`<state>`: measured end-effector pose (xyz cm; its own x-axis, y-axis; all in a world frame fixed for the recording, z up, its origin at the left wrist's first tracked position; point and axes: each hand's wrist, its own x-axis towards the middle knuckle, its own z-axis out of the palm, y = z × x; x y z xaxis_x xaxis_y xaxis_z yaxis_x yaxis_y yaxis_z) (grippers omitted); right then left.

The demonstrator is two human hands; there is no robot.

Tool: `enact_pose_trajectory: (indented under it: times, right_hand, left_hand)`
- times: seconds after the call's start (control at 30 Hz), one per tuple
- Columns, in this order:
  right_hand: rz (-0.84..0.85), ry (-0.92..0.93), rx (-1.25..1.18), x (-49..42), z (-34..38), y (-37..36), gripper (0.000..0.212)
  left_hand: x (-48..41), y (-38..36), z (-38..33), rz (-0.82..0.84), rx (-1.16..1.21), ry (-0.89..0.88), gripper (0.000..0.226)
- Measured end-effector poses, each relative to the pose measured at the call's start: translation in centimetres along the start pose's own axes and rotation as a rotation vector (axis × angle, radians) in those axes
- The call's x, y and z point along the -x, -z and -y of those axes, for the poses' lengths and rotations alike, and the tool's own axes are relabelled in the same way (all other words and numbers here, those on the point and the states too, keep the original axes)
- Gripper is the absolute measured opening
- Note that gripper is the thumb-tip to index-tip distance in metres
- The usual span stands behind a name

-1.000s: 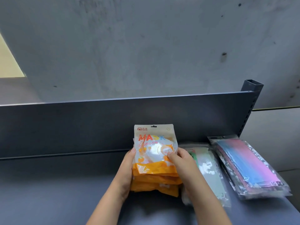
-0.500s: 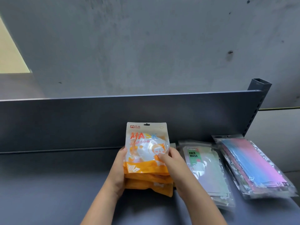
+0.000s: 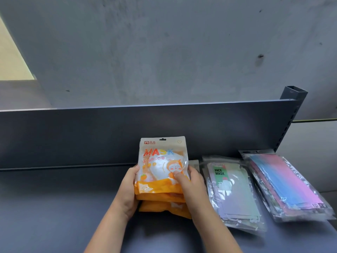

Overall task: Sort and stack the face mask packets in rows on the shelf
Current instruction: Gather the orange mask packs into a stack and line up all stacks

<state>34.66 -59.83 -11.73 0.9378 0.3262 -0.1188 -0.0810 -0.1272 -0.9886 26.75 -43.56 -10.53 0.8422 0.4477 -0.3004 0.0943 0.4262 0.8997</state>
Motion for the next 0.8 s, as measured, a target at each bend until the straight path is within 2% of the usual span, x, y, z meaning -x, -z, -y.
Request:
enact_pose_trajectory:
  times: [0.13,0.27,0.4,0.5,0.57,0.63,0.8]
  right_hand:
    - [0.032,-0.035,-0.111,-0.6,-0.3,0.1,0.066]
    - [0.159,-0.058,-0.271,-0.8,-0.3,0.7,0.061]
    - [0.182,-0.094,-0.325,-0.9,-0.4,1.0,0.091]
    - [0.151,-0.074,-0.295,-1.0,-0.4,1.1,0.096]
    - [0.190,-0.062,-0.331,-0.9,-0.5,1.2,0.095]
    - [0.274,-0.050,-0.376,-0.5,-0.4,1.1,0.086]
    - [0.390,0.046,-0.350,-0.2,0.0,0.8,0.073]
  left_hand:
    - [0.1,-0.2,0.0,-0.007,0.008,-0.017,0.049]
    - [0.0,0.8,-0.2,-0.023,0.021,-0.059,0.048]
    - [-0.1,1.5,-0.6,-0.001,-0.023,-0.090,0.044]
    - [-0.2,1.2,-0.9,0.012,-0.017,-0.087,0.044]
    - [-0.1,0.9,-0.9,0.019,0.008,-0.081,0.044]
    - [0.1,0.6,-0.8,0.051,0.040,-0.077,0.044]
    - [0.5,0.0,-0.9,0.049,0.128,-0.044,0.052]
